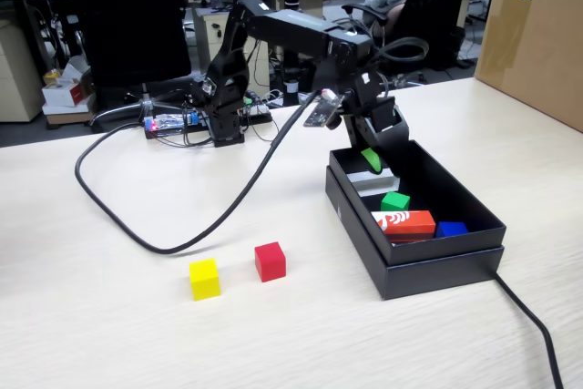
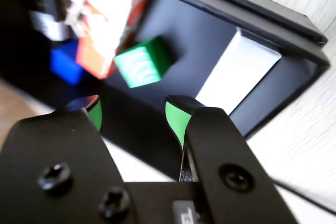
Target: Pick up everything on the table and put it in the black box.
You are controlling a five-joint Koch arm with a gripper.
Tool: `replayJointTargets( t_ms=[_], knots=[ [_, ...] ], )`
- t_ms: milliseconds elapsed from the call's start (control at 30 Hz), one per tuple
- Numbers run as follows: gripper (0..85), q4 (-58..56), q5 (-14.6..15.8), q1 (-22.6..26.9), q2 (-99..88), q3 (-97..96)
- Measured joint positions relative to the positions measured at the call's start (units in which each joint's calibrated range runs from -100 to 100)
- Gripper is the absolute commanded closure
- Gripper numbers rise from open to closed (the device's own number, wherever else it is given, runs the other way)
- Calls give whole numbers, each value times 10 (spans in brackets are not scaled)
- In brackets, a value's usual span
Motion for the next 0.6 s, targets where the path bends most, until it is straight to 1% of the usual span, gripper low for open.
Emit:
replayJointTargets(
  t_ms=[67,200,267,333,367,433,467,500,533,600],
  knots=[
    [473,0,0,-5,-48,0],
    [471,-1,0,-19,-149,0],
    [436,-1,-2,-32,-188,0],
    [424,0,-7,-47,-208,1],
    [404,-1,-10,-56,-215,0],
    [398,-19,-17,-79,-219,0],
    [398,-29,-28,-105,-219,-10],
    [396,-29,-33,-113,-217,-26],
    [386,-29,-41,-133,-214,-60],
    [363,-29,-51,-152,-192,-93]
  ],
)
